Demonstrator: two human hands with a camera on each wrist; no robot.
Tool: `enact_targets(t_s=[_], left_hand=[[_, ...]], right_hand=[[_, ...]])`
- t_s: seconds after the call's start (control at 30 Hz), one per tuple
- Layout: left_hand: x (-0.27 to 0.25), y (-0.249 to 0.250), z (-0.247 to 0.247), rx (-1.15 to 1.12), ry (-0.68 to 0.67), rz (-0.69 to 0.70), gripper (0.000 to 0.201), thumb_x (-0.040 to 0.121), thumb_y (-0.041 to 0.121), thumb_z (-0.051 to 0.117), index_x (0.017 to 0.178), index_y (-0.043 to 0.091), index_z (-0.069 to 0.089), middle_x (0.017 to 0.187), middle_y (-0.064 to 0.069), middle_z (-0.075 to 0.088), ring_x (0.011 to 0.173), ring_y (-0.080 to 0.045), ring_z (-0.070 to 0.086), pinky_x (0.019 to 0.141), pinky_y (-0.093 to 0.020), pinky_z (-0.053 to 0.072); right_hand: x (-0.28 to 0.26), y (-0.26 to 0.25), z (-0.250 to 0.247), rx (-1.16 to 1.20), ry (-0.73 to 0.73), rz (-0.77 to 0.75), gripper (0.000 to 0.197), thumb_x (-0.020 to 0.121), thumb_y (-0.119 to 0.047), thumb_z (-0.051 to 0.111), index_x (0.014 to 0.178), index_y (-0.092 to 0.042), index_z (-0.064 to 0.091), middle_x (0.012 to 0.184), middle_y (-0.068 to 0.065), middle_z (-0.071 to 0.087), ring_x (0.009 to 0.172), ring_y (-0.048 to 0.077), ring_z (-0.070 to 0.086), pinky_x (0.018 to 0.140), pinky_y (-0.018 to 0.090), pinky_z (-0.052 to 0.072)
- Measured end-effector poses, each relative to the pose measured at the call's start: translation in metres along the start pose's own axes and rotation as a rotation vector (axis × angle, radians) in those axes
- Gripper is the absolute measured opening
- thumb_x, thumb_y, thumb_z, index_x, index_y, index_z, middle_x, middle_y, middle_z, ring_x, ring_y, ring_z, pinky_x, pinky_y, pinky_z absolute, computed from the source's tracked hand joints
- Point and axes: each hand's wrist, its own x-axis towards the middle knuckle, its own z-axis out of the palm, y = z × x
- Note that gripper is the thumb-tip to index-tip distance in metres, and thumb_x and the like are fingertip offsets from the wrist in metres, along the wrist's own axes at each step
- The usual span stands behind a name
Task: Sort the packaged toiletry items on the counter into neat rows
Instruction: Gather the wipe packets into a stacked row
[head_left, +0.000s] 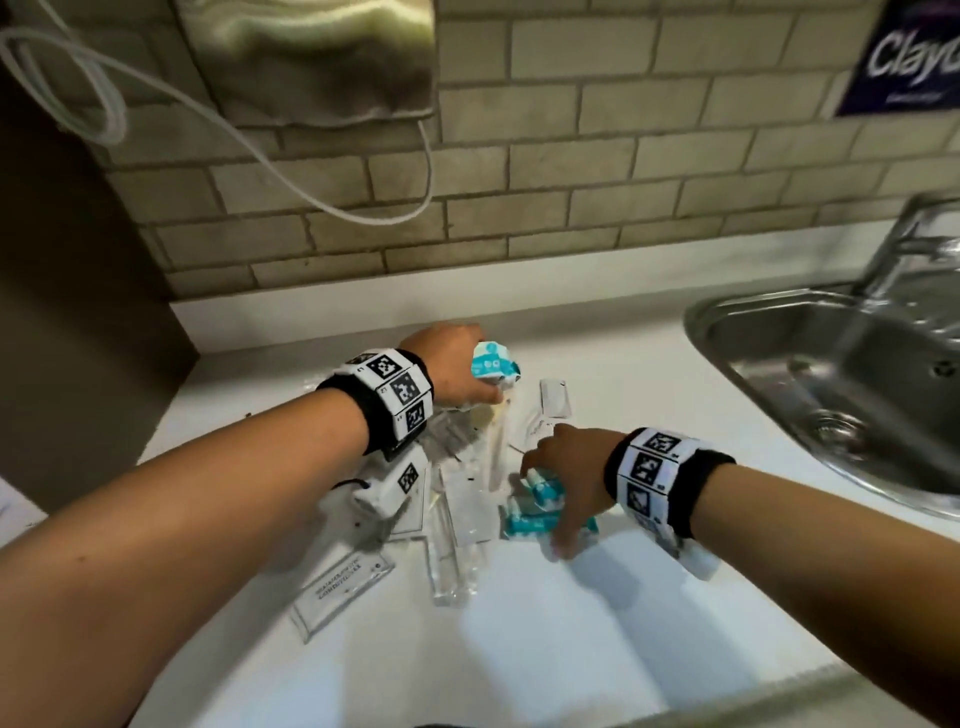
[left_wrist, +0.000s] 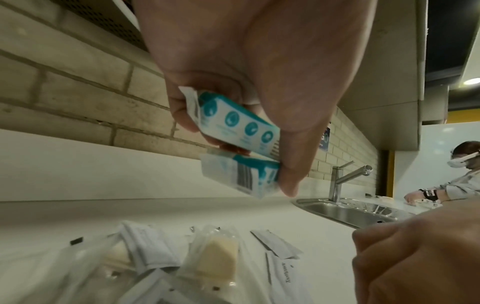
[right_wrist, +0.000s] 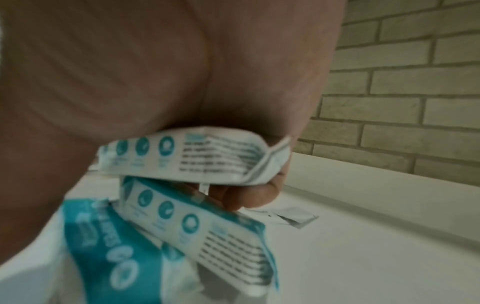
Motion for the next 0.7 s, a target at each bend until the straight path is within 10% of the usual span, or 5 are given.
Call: enact_targets(t_s=[0.4,0.7], left_hand=[[0.053,0.058,0.019,0.025,-0.082,-0.043,0.053,0.068,0.060,0.074,0.101,0.023,0.056,0.097,0.001,0.066,0.079,-0.019,0.055,0.063,-0.028,0.037],[0.137,0.123,0.046,-0.012,-0.190,-0.004,0.053,0.065,0.046,0.083,0.106,0.023,0.057,0.095,0.002,0.066,0.084,-0.020,0.060,0.069,-0.028,0.044]], right_hand=[[-0.009,0.083,-0.005,-0.009,0.060,-0.051,0.048,0.062,-0.049,0.081,0.098,-0.024,0.061,0.087,-0.004,0.058,0.083,0.020,0.059,0.074,0.029,0.052],[0.003,0.175,-0.017,-0.016,0.197,0.051,0.051,0.068,-0.036,0.078,0.113,-0.023,0.058,0.109,0.005,0.057,0.081,0.020,0.053,0.072,0.029,0.048]])
